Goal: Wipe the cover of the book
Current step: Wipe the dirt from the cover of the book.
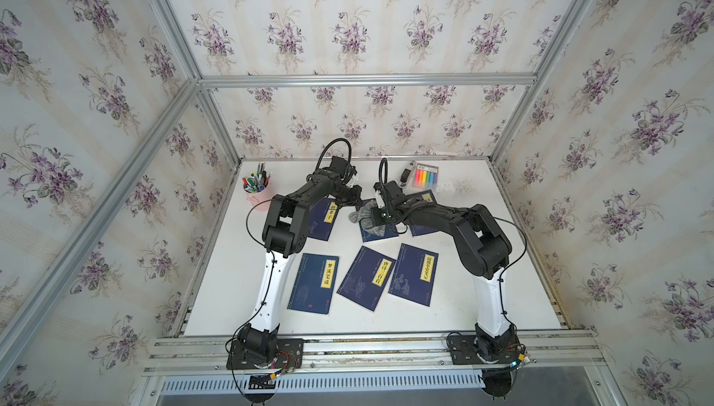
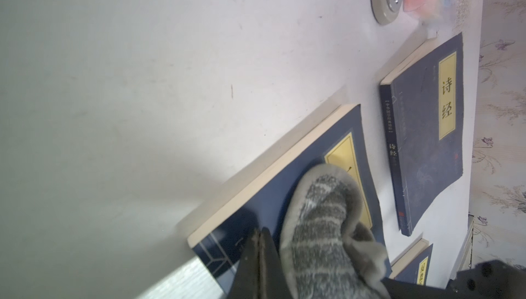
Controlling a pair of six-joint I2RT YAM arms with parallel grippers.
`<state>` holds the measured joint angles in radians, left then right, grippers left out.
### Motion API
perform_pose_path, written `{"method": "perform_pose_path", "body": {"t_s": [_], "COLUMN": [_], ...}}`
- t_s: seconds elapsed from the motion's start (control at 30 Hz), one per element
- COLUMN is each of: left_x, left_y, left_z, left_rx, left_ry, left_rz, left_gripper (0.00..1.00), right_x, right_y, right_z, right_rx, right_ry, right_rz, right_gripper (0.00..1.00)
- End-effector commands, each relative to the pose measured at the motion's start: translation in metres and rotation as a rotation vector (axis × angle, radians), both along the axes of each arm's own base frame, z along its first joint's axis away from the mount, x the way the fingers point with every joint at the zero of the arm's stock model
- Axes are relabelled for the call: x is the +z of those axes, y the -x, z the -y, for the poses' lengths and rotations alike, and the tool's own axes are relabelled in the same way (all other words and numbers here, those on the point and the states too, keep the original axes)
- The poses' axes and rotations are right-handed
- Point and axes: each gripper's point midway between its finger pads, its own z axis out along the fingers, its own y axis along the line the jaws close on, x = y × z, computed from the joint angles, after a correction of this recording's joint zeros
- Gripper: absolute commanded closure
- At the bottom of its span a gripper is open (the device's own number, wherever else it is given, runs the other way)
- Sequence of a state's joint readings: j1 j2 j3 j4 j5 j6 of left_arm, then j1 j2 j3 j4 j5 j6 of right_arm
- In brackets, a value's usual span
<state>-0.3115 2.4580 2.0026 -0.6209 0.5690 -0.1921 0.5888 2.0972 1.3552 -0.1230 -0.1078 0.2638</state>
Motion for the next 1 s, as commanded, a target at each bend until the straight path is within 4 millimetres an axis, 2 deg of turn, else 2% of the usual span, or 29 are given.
{"method": "perform_pose_path", "body": {"t_s": [0.0,0.1,0.17,0.3,0.6,0.73,0.97], "left_x": [-0.007,0.017,0.021,0.013,-0.006,-0.008,-0.007], "left_y": [0.017,0.016,0.016,0.014,0.013,0.013,0.013], "left_z": [-0.016,-0.021,-0.030,-0.038,-0.036,-0.030,-0.025], "left_rx": [0.019,0.027,0.037,0.056,0.056,0.052,0.042], "left_ry": [-0.091,-0.109,-0.157,-0.201,-0.205,-0.171,-0.141], "left_rz": [-0.053,0.007,0.028,0.018,-0.024,-0.031,-0.032], "left_gripper": [1.00,1.00,1.00,1.00,1.00,1.00,1.00], "right_x": [-0.036,-0.047,-0.050,-0.049,-0.048,-0.048,-0.049], "right_y": [0.034,0.038,0.040,0.042,0.044,0.031,-0.005], "right_z": [0.019,0.022,0.021,0.022,0.024,0.017,-0.008], "right_rx": [-0.014,-0.013,-0.012,-0.016,-0.018,-0.012,-0.008], "right_ry": [0.065,0.083,0.075,0.063,0.066,0.070,0.036], "right_rz": [-0.152,-0.171,-0.178,-0.176,-0.172,-0.167,-0.155], "right_gripper": [1.00,1.00,1.00,1.00,1.00,1.00,1.00]}}
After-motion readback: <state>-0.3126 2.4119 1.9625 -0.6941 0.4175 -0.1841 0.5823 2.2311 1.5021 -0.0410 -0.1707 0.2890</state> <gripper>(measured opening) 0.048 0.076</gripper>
